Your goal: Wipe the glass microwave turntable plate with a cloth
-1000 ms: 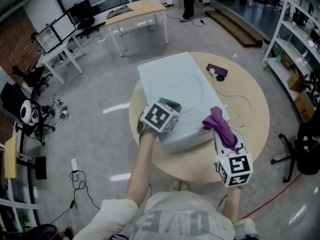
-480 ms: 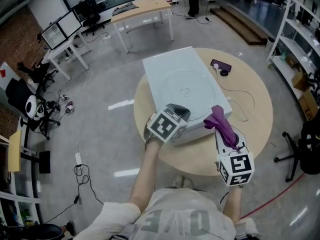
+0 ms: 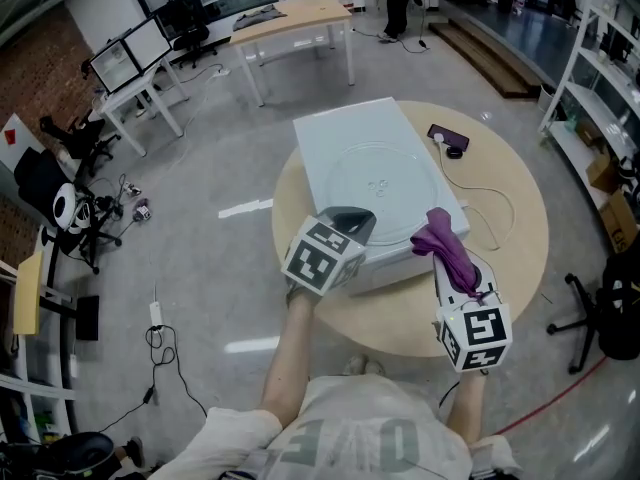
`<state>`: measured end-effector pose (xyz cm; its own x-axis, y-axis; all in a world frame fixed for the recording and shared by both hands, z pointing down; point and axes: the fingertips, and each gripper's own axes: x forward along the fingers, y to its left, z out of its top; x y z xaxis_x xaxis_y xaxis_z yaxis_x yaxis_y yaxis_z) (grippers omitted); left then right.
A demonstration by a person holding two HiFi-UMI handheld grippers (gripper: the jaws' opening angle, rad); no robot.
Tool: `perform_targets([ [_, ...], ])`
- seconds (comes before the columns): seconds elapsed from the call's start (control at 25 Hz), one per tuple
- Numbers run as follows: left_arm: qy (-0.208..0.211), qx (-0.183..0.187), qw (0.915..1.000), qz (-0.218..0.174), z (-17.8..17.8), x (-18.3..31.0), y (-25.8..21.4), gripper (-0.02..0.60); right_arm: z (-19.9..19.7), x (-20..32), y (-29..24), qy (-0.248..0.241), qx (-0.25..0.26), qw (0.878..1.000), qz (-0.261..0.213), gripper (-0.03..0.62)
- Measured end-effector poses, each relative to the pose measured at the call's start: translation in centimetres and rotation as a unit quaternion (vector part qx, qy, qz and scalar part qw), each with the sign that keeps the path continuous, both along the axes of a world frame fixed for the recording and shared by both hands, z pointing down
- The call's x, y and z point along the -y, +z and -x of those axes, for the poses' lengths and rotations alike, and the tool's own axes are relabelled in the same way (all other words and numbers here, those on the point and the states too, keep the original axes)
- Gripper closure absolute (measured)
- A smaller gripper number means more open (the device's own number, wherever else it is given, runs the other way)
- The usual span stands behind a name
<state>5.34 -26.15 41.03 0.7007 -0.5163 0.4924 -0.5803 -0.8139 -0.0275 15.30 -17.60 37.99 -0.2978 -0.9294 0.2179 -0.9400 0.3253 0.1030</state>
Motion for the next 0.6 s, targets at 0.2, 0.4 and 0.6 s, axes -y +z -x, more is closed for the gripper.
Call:
perform_targets([
  [0.2, -0.101, -0.078, 0.9890, -0.075, 5.7, 3.3, -4.2, 0.580, 0.8, 1.1, -0.3, -0.007, -0.001, 1.000, -0.002, 0.546],
  [0.4, -0.166, -0.114, 0.9754, -0.090, 10.0, 5.8, -3.2, 0.580, 2.0, 2.3, 0.2, -0.018, -0.004, 1.000, 0.005, 0.545],
  [0.6, -0.172, -0.110, 0.9750, -0.088, 10.6, 6.7, -1.3, 0.578, 2.4, 3.1, 0.7, -0.020, -0.008, 1.000, 0.014, 0.545],
])
